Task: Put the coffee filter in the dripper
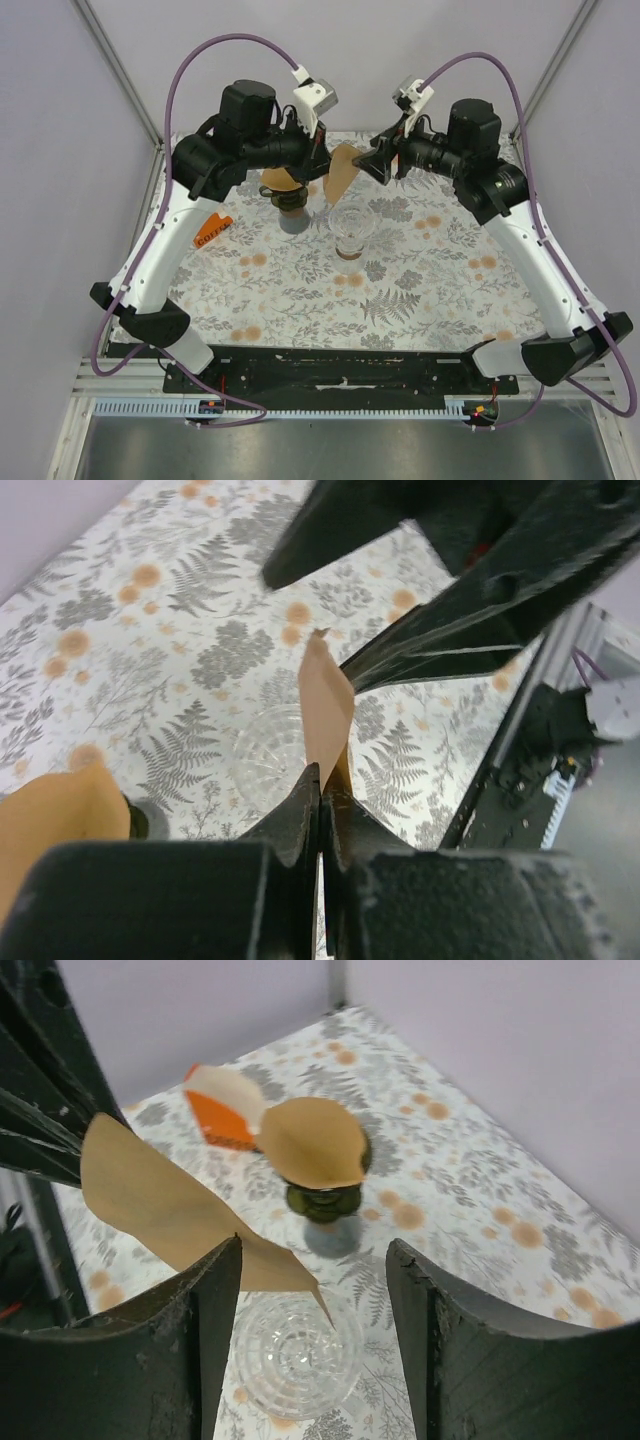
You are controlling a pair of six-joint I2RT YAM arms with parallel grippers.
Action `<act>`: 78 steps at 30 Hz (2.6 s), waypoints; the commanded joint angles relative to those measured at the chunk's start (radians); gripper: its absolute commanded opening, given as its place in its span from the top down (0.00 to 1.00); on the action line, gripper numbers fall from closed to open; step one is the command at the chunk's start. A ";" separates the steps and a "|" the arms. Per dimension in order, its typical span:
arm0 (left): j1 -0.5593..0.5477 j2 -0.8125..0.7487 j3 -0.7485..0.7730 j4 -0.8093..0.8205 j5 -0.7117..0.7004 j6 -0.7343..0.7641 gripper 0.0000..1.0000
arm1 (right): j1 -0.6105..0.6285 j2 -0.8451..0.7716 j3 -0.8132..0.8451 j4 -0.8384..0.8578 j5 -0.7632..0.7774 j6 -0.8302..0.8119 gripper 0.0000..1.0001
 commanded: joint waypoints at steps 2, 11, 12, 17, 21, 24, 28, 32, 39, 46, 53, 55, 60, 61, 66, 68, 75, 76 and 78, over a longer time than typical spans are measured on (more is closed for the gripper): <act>0.000 -0.010 0.020 0.101 -0.280 -0.227 0.98 | 0.077 -0.133 -0.100 0.242 0.427 0.177 0.35; -0.004 0.008 0.009 0.136 -0.426 -0.382 0.98 | 0.279 -0.119 -0.166 0.381 0.609 0.200 0.37; -0.006 0.010 0.008 0.138 -0.426 -0.384 0.98 | 0.287 -0.102 -0.157 0.382 0.604 0.206 0.37; -0.006 0.011 0.003 0.141 -0.446 -0.392 0.98 | 0.304 -0.048 -0.120 0.392 0.581 0.217 0.39; -0.007 0.011 0.003 0.143 -0.434 -0.399 0.98 | 0.309 -0.007 -0.099 0.382 0.578 0.218 0.40; -0.006 0.010 -0.003 0.143 -0.429 -0.398 0.98 | 0.309 0.001 -0.097 0.382 0.621 0.217 0.47; -0.006 0.007 -0.012 0.141 -0.428 -0.395 0.98 | 0.309 0.002 -0.102 0.384 0.694 0.191 0.62; -0.006 0.007 -0.017 0.139 -0.449 -0.383 0.98 | 0.309 -0.009 -0.114 0.388 0.722 0.174 0.64; -0.007 0.005 -0.018 0.138 -0.495 -0.364 0.98 | 0.307 -0.033 -0.133 0.387 0.731 0.143 0.56; -0.006 -0.001 -0.023 0.139 -0.497 -0.352 0.98 | 0.307 -0.045 -0.129 0.382 0.757 0.120 0.55; -0.006 -0.004 -0.021 0.138 -0.497 -0.344 0.98 | 0.307 -0.038 -0.120 0.379 0.751 0.114 0.48; -0.006 -0.002 -0.021 0.138 -0.489 -0.341 0.98 | 0.305 -0.032 -0.114 0.376 0.750 0.114 0.44; -0.006 -0.002 -0.023 0.138 -0.489 -0.337 0.98 | 0.293 -0.015 -0.087 0.378 0.728 0.122 0.41; -0.006 -0.002 -0.023 0.136 -0.494 -0.335 0.98 | 0.286 -0.016 -0.085 0.376 0.708 0.132 0.41; -0.006 -0.002 -0.026 0.139 -0.504 -0.327 0.98 | 0.263 -0.001 -0.070 0.379 0.679 0.155 0.53; -0.007 -0.004 -0.024 0.138 -0.500 -0.326 0.98 | 0.259 0.016 -0.062 0.373 0.674 0.161 0.55; -0.006 -0.004 -0.021 0.138 -0.500 -0.321 0.98 | 0.258 0.050 -0.050 0.356 0.664 0.158 0.53; -0.006 -0.001 -0.020 0.139 -0.501 -0.320 0.98 | 0.259 0.051 -0.050 0.356 0.664 0.155 0.52; -0.006 0.005 -0.014 0.139 -0.506 -0.317 0.98 | 0.259 0.062 -0.053 0.367 0.648 0.145 0.51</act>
